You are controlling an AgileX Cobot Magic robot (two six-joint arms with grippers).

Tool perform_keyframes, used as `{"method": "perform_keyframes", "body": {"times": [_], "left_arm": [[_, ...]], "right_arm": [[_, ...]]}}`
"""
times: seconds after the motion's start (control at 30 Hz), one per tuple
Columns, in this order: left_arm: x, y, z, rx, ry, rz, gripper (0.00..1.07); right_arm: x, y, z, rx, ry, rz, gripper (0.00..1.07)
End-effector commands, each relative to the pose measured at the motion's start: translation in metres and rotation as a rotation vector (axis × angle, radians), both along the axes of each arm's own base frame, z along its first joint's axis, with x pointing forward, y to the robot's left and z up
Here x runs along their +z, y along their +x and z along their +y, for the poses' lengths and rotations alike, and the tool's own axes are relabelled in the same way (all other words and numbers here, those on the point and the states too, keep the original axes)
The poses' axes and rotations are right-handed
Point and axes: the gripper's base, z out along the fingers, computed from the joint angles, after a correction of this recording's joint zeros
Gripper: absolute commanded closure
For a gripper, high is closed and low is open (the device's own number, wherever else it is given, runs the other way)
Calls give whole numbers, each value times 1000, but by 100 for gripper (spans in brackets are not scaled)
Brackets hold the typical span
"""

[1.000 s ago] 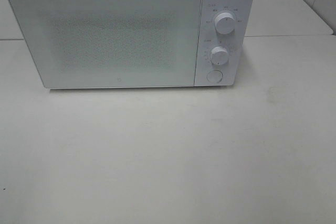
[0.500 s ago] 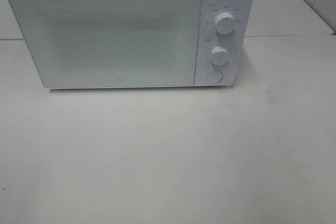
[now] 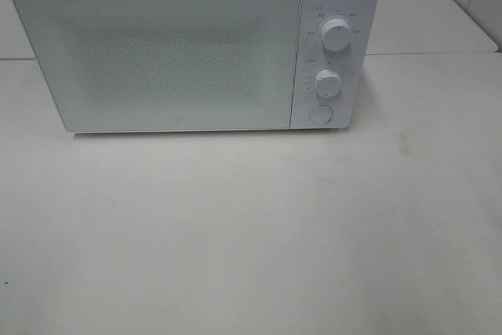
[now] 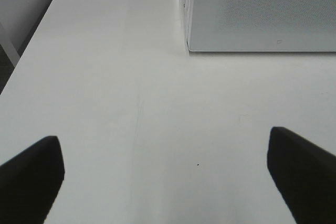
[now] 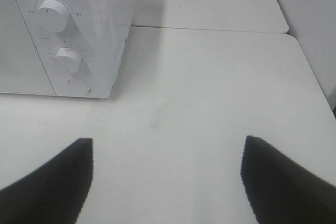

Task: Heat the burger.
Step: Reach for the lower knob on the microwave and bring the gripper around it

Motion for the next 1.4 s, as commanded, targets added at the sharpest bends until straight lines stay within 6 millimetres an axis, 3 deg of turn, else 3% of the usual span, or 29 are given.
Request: {"method": "perform_keyframes", "body": {"times": [0.03,0.57,0.87,1.27,1.4], "left_arm": [[0,-3,0,3,-8,-29,6],[0,-3,0,3,-8,-29,6],[0,-3,0,3,-8,-29,6],[0,-3,0,3,-8,-29,6],[0,-3,0,3,-8,-29,6]], "right_arm": [[-3,12,1,2,8,-27,32],[-27,75,10,42,22,-35,32],[-35,111,17,82,53,-205,32],[-54,140,23,68,126,-316,32],[-64,147,33,49,138,-340,32]]}}
